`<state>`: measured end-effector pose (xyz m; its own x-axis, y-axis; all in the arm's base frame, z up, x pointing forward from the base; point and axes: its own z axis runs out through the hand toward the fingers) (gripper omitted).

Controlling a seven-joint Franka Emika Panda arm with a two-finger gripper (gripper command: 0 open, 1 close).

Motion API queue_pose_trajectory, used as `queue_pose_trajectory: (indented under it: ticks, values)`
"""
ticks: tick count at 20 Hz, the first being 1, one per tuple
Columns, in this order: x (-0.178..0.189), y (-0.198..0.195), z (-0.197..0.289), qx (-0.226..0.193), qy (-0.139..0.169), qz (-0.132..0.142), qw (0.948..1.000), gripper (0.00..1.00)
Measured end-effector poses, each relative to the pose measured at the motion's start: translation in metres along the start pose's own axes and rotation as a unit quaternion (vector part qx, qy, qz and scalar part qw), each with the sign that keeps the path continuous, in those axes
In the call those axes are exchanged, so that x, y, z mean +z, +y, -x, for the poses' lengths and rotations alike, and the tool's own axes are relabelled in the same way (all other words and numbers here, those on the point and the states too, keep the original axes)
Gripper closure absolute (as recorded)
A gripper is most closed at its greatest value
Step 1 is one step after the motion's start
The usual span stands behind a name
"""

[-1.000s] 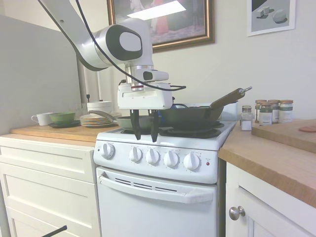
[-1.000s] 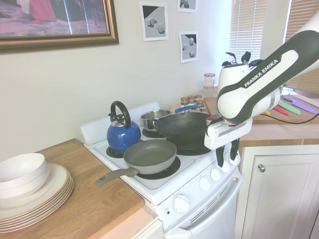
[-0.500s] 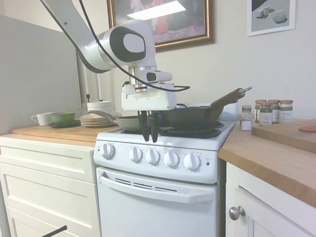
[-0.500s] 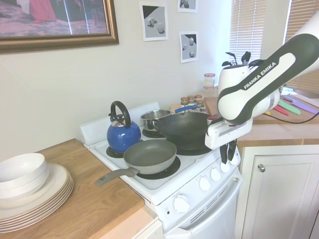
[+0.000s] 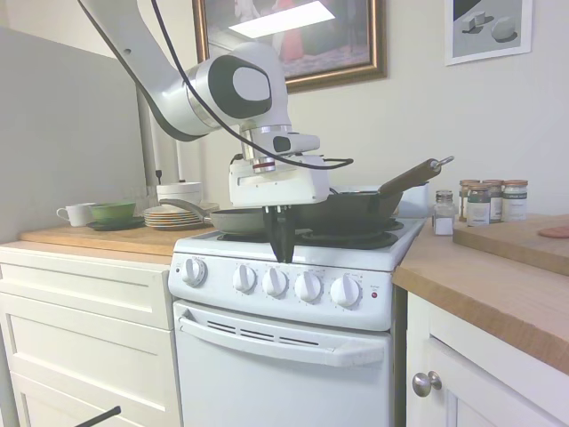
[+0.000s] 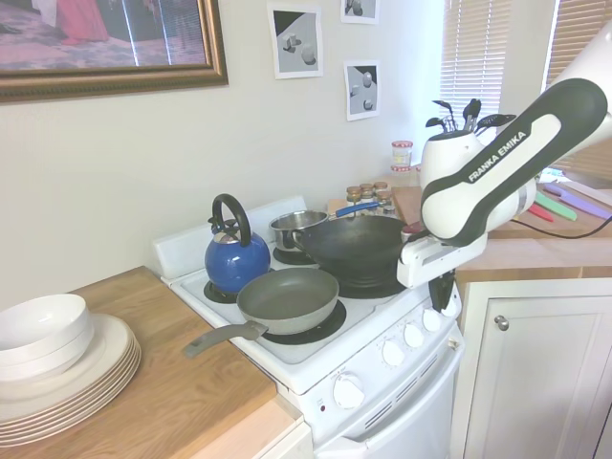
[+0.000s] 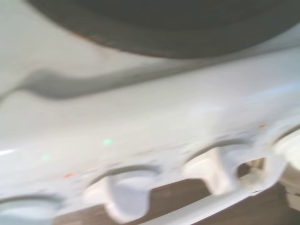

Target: Turn on the stove on the top right

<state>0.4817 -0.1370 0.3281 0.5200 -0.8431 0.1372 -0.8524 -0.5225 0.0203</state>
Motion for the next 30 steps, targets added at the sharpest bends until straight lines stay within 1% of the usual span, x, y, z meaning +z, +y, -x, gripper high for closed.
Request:
queue_pose_trajectory:
  ticks: [8, 12, 19, 23, 30]
  values:
    - [0.024, -0.001, -0.015, 0.010, 0.001, 0.010, 0.9999, 1.00]
    - [0.030, -0.003, -0.021, 0.013, 0.004, 0.010, 0.9999, 1.00]
    - [0.034, -0.006, -0.034, 0.018, 0.008, 0.012, 0.9997, 1.00]
    - [0.035, -0.014, -0.032, 0.014, 0.008, 0.011, 0.9998, 1.00]
    - [0.034, -0.016, -0.031, 0.013, 0.006, 0.011, 0.9998, 1.00]
